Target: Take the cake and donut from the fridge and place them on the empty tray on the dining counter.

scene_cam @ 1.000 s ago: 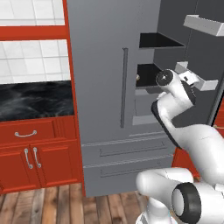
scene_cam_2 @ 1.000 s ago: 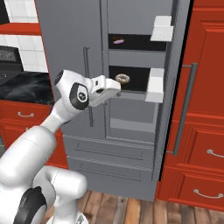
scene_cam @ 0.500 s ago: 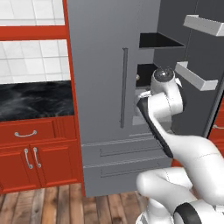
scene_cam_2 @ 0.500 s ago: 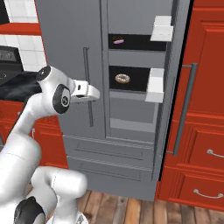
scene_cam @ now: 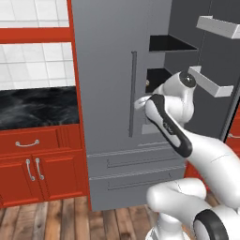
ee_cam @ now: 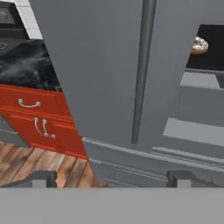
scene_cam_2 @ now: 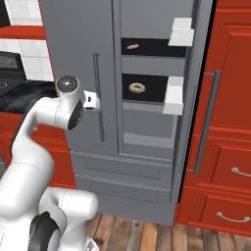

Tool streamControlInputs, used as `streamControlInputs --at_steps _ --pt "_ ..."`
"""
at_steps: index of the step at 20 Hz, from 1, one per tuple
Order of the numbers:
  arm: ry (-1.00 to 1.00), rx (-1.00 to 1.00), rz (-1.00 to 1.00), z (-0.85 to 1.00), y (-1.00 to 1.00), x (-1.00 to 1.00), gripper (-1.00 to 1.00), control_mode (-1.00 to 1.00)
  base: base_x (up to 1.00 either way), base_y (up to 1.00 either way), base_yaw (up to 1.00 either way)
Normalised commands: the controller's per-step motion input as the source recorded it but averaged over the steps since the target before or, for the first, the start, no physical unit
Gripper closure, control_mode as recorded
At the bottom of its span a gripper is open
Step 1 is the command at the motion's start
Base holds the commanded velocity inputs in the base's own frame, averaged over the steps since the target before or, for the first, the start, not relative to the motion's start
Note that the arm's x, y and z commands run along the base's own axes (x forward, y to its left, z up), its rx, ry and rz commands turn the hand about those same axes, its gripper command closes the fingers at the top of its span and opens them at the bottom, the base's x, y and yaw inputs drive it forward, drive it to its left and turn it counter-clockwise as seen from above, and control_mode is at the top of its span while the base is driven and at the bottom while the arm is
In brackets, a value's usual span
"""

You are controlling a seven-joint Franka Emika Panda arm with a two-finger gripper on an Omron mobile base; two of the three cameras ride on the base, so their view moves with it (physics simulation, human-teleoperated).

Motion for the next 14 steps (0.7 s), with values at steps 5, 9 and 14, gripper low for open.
streamControlInputs --at_steps 5,9,14 --pt "-0.26 -0.04 -0.06 -0.16 0.04 0.46 -1.00 -1.00 0.00 0.00 0.00" --pt "-0.09 -0.10 -0.23 -0.01 0.00 0.57 -1.00 -1.00 0.00 0.00 0.00" --pt "0.00 -0.02 -0.21 0.03 0.03 0.62 -1.00 -1.00 0.00 0.00 0.00"
